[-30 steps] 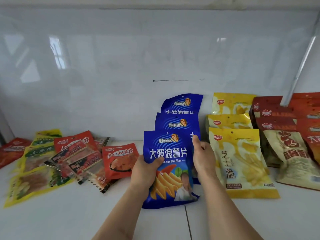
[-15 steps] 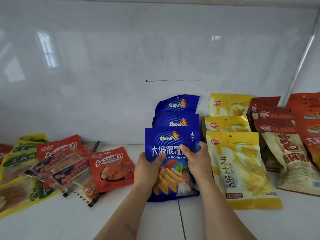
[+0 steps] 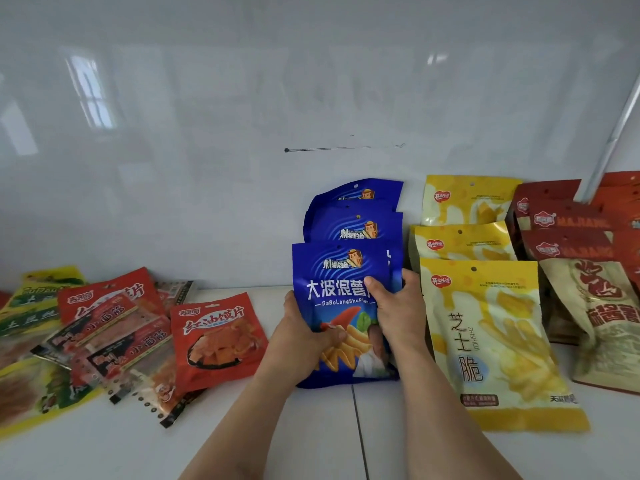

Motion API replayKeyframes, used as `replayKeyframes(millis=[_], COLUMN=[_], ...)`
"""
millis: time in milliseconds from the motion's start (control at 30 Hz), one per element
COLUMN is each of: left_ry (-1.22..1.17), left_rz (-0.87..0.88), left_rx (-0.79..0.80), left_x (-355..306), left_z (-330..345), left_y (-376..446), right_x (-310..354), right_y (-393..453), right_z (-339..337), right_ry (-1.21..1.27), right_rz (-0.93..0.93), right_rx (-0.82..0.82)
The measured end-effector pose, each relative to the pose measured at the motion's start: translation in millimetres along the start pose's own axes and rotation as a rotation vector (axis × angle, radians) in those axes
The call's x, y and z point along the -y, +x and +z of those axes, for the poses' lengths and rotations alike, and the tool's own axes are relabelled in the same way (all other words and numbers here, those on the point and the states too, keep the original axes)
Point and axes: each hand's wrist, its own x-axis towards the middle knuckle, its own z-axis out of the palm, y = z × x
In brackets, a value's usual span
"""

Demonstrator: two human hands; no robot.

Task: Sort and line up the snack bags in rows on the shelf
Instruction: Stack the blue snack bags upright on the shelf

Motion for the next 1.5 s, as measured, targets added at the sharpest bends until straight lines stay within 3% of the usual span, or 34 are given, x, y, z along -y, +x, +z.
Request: replayKeyframes(millis=[500,867,1167,1333,1500], left_ry=[0.111,0.222,0.368,0.563,0.585], left_rz=[0.019,-0.022,-0.012,0.024,-0.016], left_rx=[-0.159,-0.223,-0.262,-0.373,-0.455], left_x=[-7,-18,-19,-17,-11], left_z=[14,4,-9,-39,-82], left_y=[0,-23,-41,-53,-56], right_x=[11,31,40,49,62], right_y=[12,-23,-51,-66,-88], right_z=[6,3,5,26,58], right_ry=[-0.238,-0.663,-0.667,-0.566,-0.496], right_rz=[0.015,-0.197,-0.359,-0.491,-0.621], right_rx=[0.047,0.057,0.103,0.157,0.276])
